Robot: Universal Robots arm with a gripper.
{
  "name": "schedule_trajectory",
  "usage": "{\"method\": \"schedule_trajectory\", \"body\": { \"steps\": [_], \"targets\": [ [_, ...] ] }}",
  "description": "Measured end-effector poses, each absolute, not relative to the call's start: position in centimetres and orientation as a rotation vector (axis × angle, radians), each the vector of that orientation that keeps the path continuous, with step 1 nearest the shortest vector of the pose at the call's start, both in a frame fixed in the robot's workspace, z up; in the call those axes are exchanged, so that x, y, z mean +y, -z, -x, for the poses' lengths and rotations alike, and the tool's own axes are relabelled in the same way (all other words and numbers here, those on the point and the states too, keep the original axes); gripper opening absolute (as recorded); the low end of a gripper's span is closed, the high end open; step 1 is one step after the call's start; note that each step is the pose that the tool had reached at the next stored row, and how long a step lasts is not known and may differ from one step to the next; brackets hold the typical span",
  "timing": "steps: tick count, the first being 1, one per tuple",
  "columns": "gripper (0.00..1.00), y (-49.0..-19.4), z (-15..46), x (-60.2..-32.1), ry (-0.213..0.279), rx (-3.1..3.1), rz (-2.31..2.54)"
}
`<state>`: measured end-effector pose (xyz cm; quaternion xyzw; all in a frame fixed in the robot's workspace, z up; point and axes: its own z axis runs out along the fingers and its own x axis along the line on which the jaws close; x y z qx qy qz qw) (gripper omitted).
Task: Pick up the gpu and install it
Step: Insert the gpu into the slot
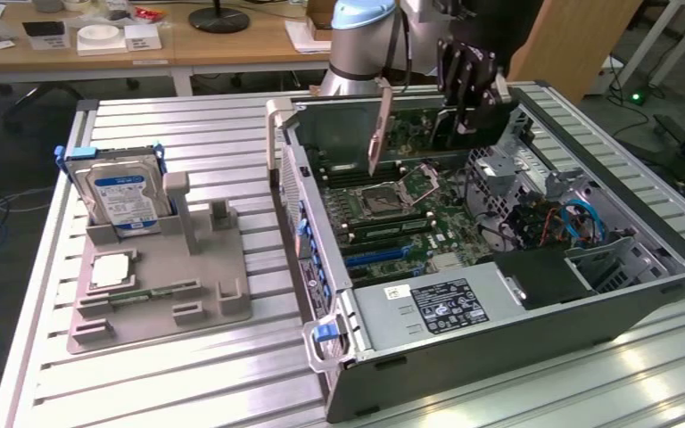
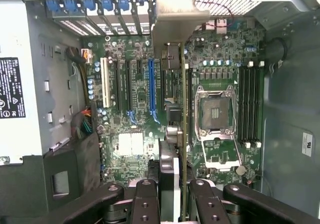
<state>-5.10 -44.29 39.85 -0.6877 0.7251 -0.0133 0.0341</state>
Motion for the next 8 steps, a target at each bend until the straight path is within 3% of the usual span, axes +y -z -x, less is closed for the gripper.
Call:
{"method": "schedule_trajectory", "body": {
  "steps": [8],
  "targets": [
    [0.28, -39.15, 5.17, -44.3, 0.045, 2.227, 2.113]
  ]
}}
